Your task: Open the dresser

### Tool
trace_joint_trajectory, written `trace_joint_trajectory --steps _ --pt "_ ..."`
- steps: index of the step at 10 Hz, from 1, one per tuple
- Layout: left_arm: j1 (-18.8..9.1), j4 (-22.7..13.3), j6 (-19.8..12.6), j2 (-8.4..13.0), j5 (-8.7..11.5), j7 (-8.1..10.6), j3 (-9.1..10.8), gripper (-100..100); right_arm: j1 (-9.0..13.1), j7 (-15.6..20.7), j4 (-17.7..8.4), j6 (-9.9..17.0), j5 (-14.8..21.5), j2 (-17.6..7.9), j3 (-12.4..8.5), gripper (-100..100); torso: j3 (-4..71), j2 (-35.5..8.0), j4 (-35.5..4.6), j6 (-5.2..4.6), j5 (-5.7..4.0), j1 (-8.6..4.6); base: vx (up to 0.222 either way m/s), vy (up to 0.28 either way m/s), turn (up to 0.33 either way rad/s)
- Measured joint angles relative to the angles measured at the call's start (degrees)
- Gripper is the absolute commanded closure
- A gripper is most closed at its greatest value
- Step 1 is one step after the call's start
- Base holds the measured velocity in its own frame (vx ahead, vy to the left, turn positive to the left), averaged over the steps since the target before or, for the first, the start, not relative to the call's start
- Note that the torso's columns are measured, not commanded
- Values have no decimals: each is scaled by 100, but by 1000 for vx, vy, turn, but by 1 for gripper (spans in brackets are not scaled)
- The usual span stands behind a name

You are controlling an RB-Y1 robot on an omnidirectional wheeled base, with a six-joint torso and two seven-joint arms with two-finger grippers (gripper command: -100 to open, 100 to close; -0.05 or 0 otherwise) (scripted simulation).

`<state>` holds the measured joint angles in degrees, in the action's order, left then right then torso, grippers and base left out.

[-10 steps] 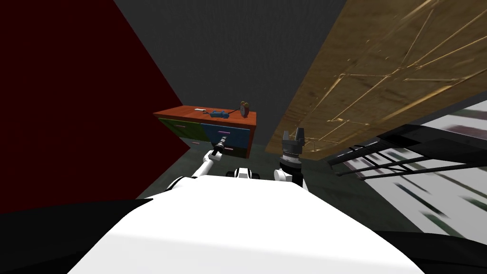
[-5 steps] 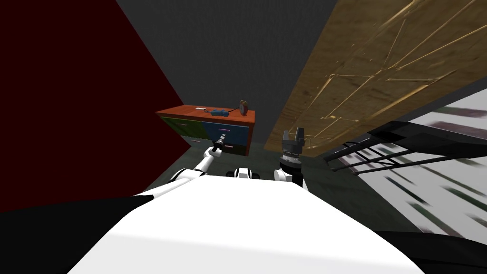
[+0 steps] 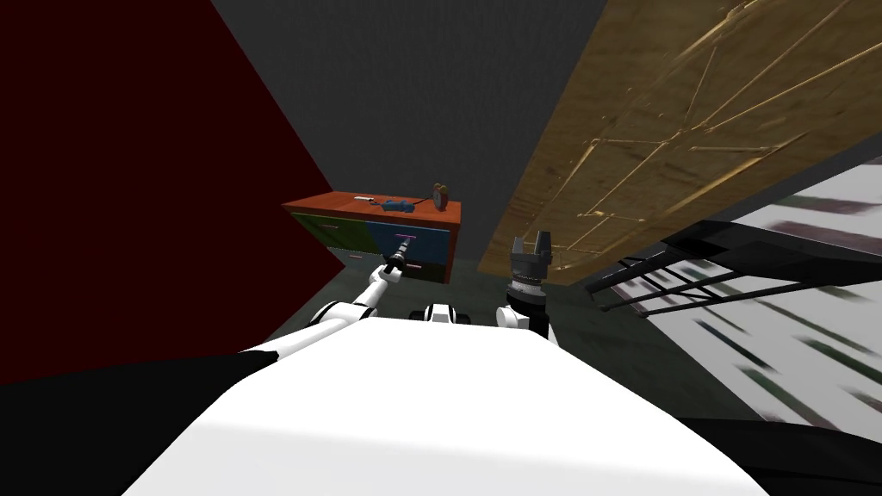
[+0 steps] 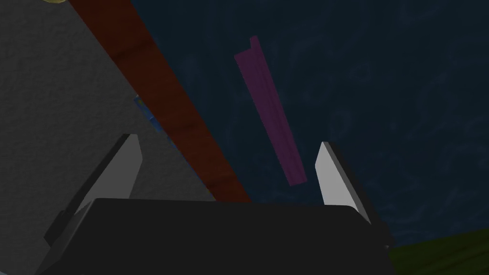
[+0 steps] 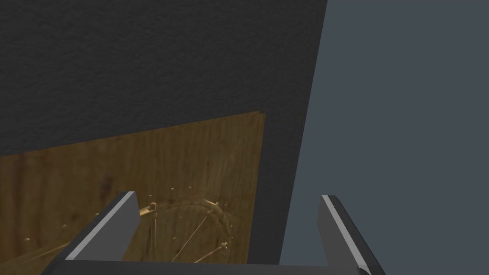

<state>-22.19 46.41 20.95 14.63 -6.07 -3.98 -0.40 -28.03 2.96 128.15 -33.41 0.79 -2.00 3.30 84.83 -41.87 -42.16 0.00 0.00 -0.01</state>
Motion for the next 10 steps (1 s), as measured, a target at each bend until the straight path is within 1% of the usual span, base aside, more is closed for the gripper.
trace_joint_trajectory --steps 3,5,6,8,10 --pt "17 -53 72 -13 2 -36 42 -100 0 0 0 0 0 0 0 0 -27 -44 -12 0 1 0 197 -9 -15" --pt "38 -51 96 -13 3 -48 56 -100 1 0 0 0 0 0 0 0 -44 -75 -20 0 0 1 59 -7 0" --pt "37 -51 96 -13 3 -48 55 100 2 0 0 0 0 0 0 0 -53 -85 -25 0 1 5 11 -1 0" --pt "45 -39 71 -7 1 -37 41 100 4 0 -1 1 0 0 0 0 -54 -89 -30 -4 -1 4 -140 22 20" --pt "15 -38 56 0 -2 -18 18 100 5 0 -1 1 0 0 0 0 -39 -62 -19 -1 -1 -2 -193 22 16"
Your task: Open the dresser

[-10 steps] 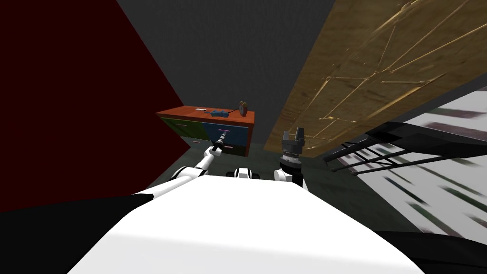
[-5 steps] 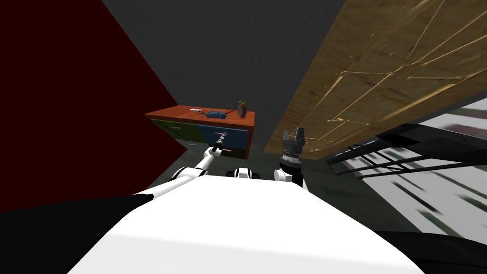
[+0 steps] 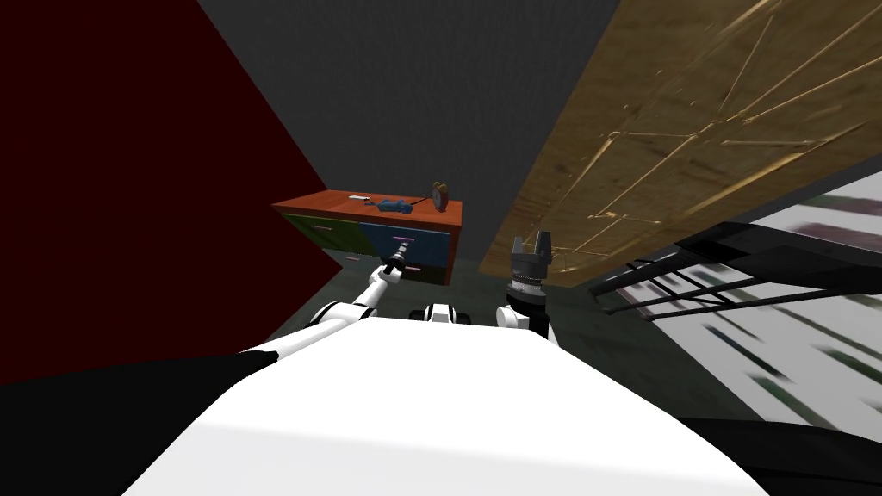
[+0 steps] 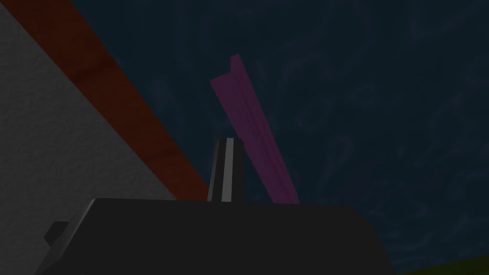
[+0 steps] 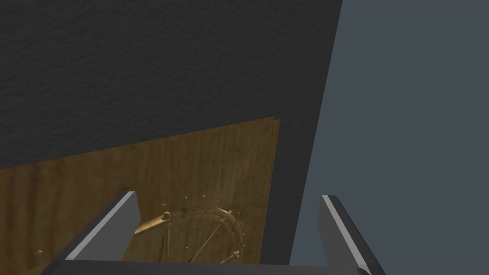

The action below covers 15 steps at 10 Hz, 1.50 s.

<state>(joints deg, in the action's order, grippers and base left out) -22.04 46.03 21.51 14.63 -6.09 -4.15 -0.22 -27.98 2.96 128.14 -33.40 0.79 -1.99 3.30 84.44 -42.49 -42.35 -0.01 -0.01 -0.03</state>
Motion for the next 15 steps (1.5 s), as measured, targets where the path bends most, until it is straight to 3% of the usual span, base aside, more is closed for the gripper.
trace_joint_trajectory --steps 2,3,10,15 --pt "-12 27 -37 12 -4 27 -33 100 0 0 0 0 0 0 0 0 8 12 5 1 2 6 -173 25 12" --pt "-10 27 -42 12 -4 29 -34 -100 -1 0 0 0 0 0 0 0 32 55 14 0 0 -1 76 -11 -23" --pt "16 -51 56 -24 3 -42 47 -100 -4 0 1 -1 0 0 0 0 -5 -12 0 1 1 3 145 -22 -9" --pt "527 549 9 442 218 263 -253 -100 -4 0 1 -1 0 1 1 0 16 24 9 1 2 6 86 -75 18"
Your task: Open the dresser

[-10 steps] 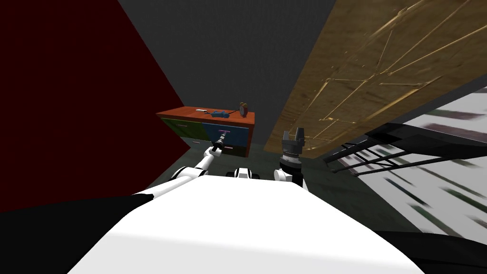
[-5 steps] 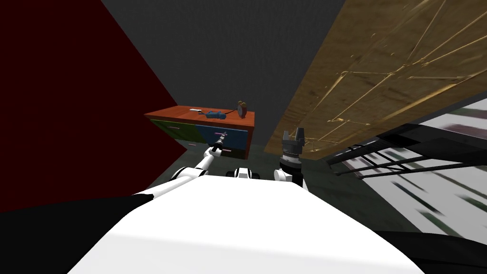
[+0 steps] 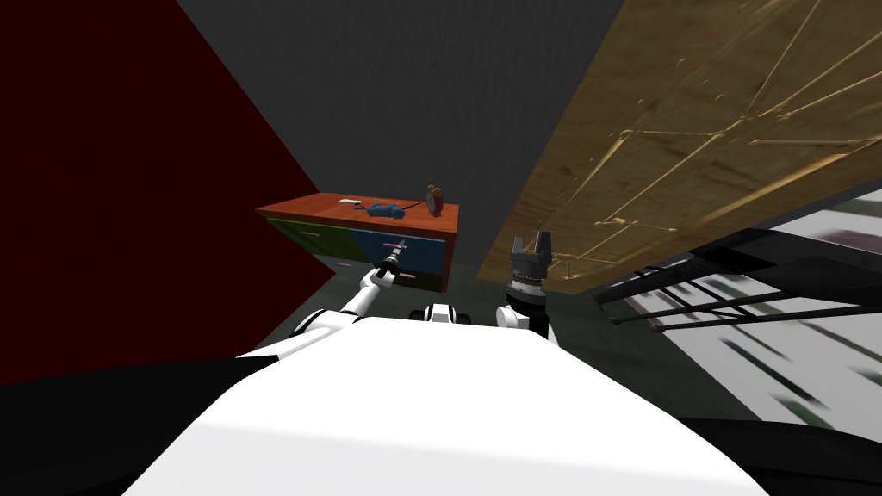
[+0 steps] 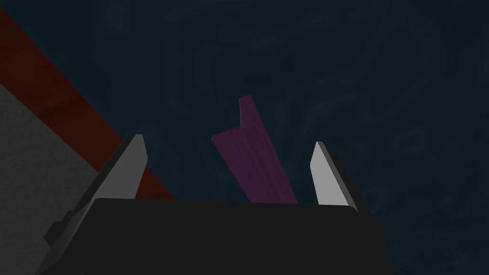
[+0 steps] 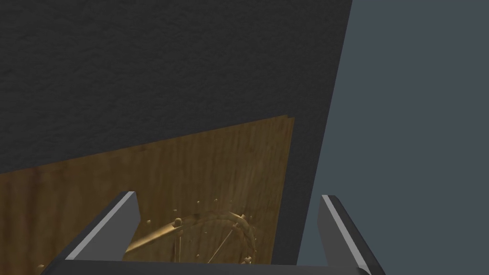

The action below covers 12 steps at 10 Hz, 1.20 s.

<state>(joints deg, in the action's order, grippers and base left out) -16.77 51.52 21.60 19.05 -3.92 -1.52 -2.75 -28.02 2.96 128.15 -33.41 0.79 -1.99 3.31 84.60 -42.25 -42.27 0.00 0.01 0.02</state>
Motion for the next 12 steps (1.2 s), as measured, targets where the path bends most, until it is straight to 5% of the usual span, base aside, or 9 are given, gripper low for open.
trace_joint_trajectory --steps 3,4,8,12 --pt "168 181 -7 199 86 147 -126 -100 1 0 0 0 0 -1 -1 0 -2 -1 -5 -9 1 7 33 -26 12" --pt "178 187 -8 203 88 153 -130 100 1 0 0 0 0 -1 -1 0 0 2 -3 -9 1 5 -59 48 -18" --pt "-327 -348 -43 -312 -139 -175 193 100 3 0 -1 1 0 -2 -2 0 -28 -45 -26 -3 -15 -22 -116 99 -31" --pt "-415 -421 -76 -368 -170 -207 208 100 3 0 -1 1 0 0 0 0 -31 -51 -23 4 -14 -20 -134 6 20"
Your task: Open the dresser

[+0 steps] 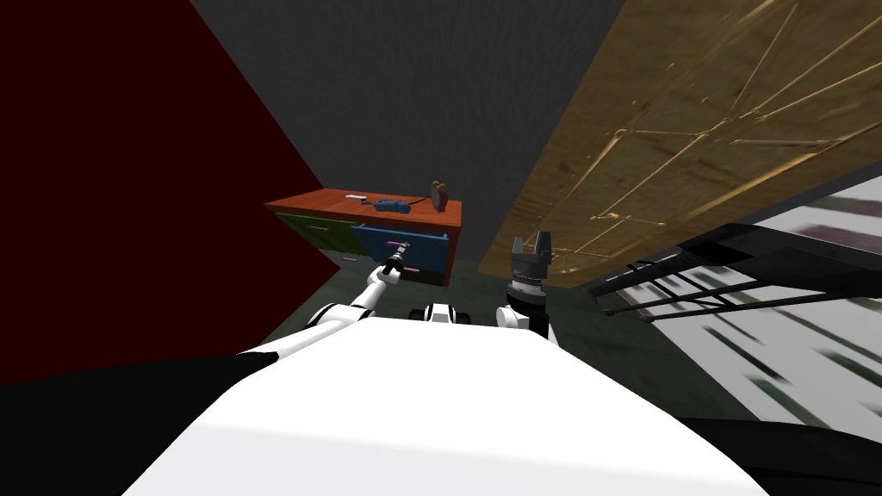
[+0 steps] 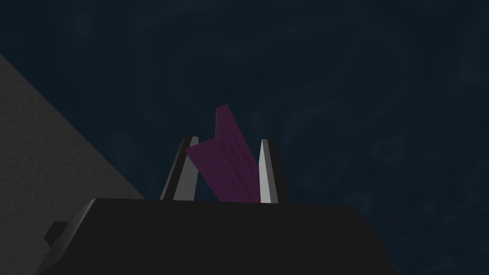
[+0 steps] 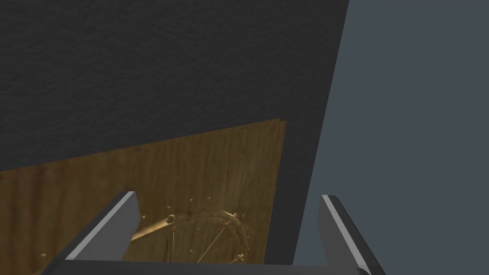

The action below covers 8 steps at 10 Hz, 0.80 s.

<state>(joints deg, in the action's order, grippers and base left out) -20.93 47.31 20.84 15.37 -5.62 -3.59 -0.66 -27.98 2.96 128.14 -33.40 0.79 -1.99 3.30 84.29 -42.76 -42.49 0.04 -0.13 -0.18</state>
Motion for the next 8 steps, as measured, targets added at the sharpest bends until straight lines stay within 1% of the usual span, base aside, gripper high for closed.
trace_joint_trajectory --steps 1,2,3,4,5,6,8 --pt "-7 9 -28 13 -1 16 -13 100 0 0 0 0 0 0 0 0 1 4 -8 -2 -2 4 -83 3 3" --pt "16 -10 -44 7 -1 21 -20 100 -1 0 0 0 0 0 0 0 21 40 -7 -4 -6 1 -3 -50 -51" --pt "173 69 19 62 -51 112 19 100 -2 0 0 0 0 0 1 0 36 63 7 9 -7 -4 7 -128 -50" --pt "310 142 122 209 -121 281 65 100 -3 0 1 -1 0 1 1 0 35 60 5 21 -13 -4 29 -99 17" --pt "455 232 198 286 -156 415 106 100 -3 0 1 -1 0 1 1 0 29 49 9 16 -1 19 35 -37 23" --pt "589 386 178 306 -169 474 118 100 -3 0 1 -1 0 0 0 0 24 41 9 6 8 39 33 -60 -55" --pt "836 604 242 464 -247 708 163 100 -3 0 0 -1 0 0 0 0 18 32 8 22 5 38 24 -65 -16"
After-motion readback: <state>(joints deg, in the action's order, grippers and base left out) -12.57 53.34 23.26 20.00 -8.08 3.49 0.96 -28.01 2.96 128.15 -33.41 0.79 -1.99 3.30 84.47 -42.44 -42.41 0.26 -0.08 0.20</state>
